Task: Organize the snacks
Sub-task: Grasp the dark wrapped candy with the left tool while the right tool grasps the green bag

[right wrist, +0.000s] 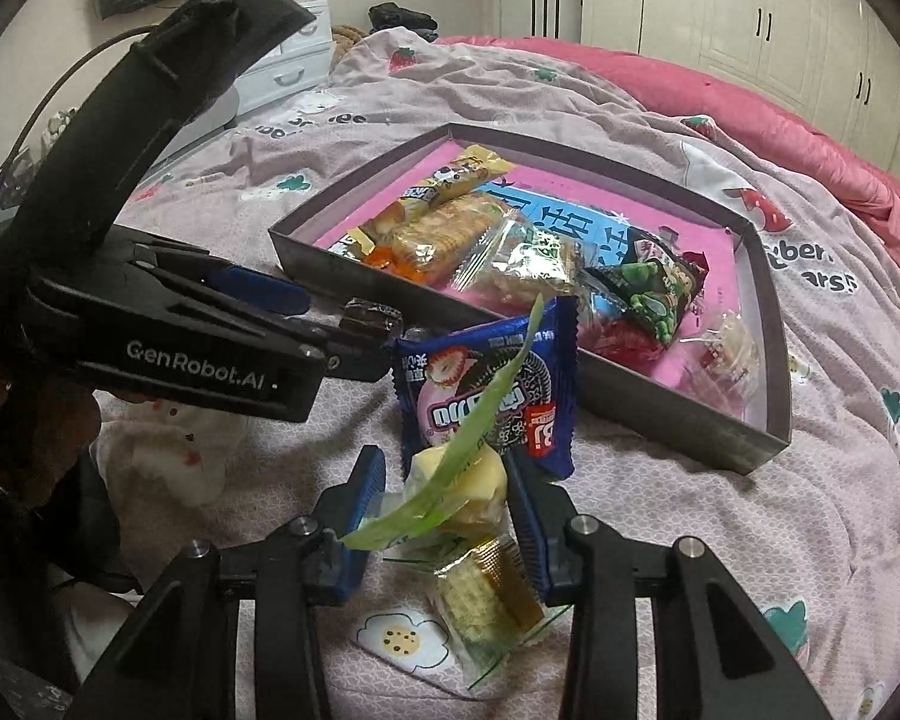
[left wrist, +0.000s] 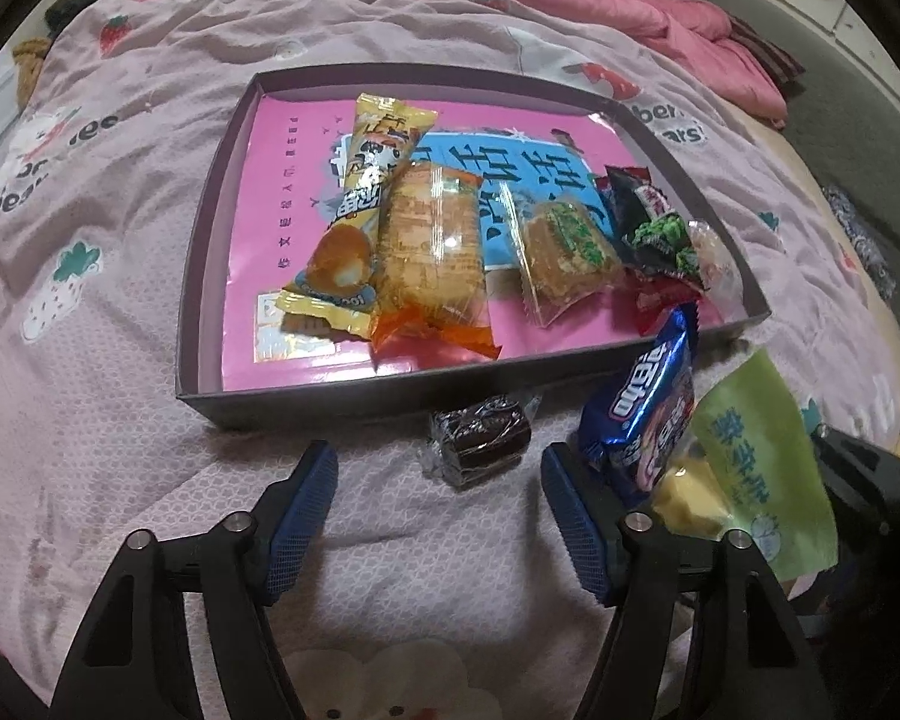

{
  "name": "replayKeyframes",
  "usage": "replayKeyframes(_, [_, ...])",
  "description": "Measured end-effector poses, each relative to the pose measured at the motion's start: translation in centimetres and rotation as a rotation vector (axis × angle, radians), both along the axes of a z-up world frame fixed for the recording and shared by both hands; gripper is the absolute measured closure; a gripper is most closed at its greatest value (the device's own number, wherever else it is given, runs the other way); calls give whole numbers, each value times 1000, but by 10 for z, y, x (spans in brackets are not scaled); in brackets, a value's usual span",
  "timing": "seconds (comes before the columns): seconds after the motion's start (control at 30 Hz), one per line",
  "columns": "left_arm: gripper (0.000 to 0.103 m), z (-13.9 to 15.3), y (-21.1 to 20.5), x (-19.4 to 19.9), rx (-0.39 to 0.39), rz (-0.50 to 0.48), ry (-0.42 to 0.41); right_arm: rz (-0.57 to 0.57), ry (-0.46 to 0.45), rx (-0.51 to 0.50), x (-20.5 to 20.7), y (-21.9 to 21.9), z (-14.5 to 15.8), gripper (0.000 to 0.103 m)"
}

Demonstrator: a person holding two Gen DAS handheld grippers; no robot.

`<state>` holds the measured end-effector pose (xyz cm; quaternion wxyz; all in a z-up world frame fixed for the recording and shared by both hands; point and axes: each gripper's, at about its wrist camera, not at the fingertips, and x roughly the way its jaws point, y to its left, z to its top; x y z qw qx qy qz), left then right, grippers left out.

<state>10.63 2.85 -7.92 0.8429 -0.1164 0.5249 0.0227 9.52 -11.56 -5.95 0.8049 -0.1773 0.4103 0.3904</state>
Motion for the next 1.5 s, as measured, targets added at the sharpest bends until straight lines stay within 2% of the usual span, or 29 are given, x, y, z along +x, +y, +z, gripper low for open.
replayKeyframes(0.2, [44, -4, 0, 7, -20, 30, 11, -8, 12, 7, 3, -1, -1, 66])
replayKeyframes(0.3, [58, -5, -3, 8, -32, 31, 7, -7, 9, 5, 3, -1, 0, 66])
replayKeyframes(0.33, [65, -5, -4, 8, -40, 27, 5, -6, 6, 8, 3, -2, 1, 66])
replayKeyframes(0.37, [67, -5, -5, 9, -46, 23, 5, -7, 7, 13, 3, -2, 1, 66])
replayKeyframes(0.67, [68, 4, -2, 0, -61, 17, -12, -54, 28, 128, 9, -21, 20, 69])
replayKeyframes(0.83, [68, 11, 0, -6, -61, 13, -25, -65, 31, 153, 10, -25, 24, 69])
replayKeyframes(1.17, [68, 45, 6, -20, -33, 13, -120, -90, 9, 260, 12, -40, 43, 69])
replayKeyframes(1.5, [68, 61, 6, -19, -14, 17, -169, -139, -5, 320, 23, -54, 54, 69])
